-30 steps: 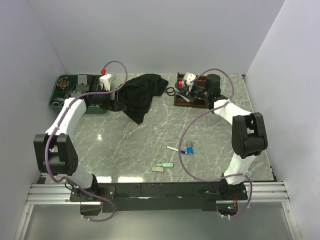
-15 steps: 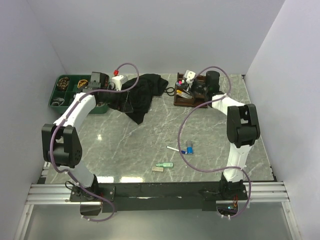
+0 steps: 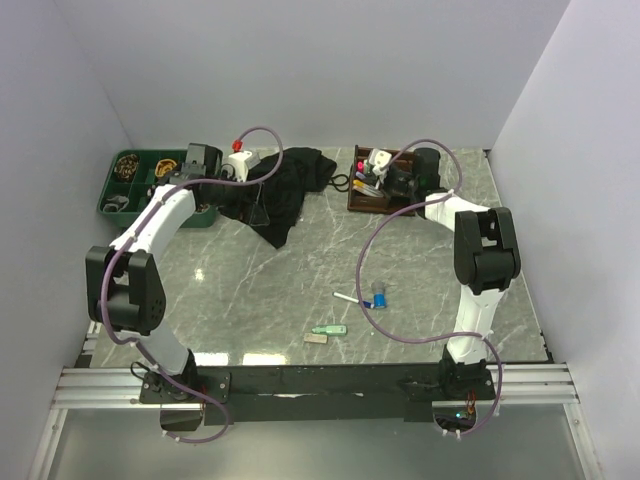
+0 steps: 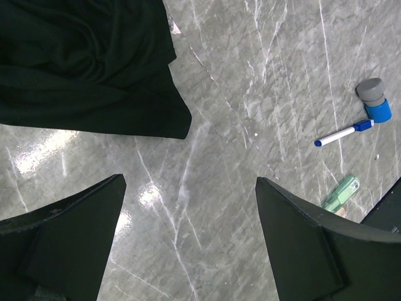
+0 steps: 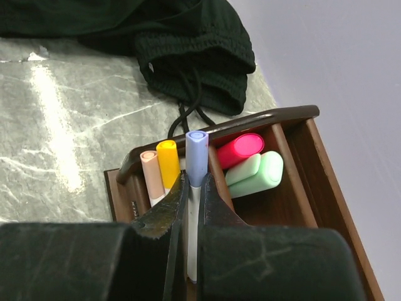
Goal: Sort the stationery into containers
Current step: Place the pen in the storage box.
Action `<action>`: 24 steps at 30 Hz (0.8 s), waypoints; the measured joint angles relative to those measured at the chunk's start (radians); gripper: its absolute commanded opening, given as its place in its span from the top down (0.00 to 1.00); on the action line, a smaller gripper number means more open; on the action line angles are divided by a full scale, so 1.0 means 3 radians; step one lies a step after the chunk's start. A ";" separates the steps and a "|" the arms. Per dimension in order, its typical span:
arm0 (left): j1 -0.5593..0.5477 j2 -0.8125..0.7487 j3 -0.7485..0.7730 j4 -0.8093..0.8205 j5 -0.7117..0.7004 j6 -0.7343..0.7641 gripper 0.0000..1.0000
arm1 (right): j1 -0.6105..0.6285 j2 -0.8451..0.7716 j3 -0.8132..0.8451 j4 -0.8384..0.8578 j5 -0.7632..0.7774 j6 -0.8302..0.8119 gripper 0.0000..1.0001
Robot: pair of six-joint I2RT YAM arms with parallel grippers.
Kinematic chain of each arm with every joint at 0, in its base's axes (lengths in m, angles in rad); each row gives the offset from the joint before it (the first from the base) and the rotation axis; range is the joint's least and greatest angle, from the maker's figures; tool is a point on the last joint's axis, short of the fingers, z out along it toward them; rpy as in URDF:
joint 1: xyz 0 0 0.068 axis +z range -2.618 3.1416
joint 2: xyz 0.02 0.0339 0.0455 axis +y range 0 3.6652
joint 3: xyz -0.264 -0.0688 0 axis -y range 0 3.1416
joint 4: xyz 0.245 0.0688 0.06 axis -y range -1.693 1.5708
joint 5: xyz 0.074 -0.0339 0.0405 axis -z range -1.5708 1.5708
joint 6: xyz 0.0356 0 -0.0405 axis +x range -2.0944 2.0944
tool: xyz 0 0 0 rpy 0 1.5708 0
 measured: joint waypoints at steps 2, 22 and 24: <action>-0.0020 0.0006 0.0001 0.0000 -0.0014 0.0005 0.09 | 0.0000 0.0000 -0.0019 0.0004 0.0001 -0.0014 1.00; -0.0118 0.0037 0.0001 0.0000 -0.0051 0.0017 0.09 | 0.0020 0.0001 -0.0046 -0.0289 0.0332 -0.0114 0.98; -0.0117 0.0037 0.0001 0.0001 -0.0050 0.0017 0.09 | 0.0022 0.0000 -0.0046 -0.0298 0.0350 -0.0117 0.86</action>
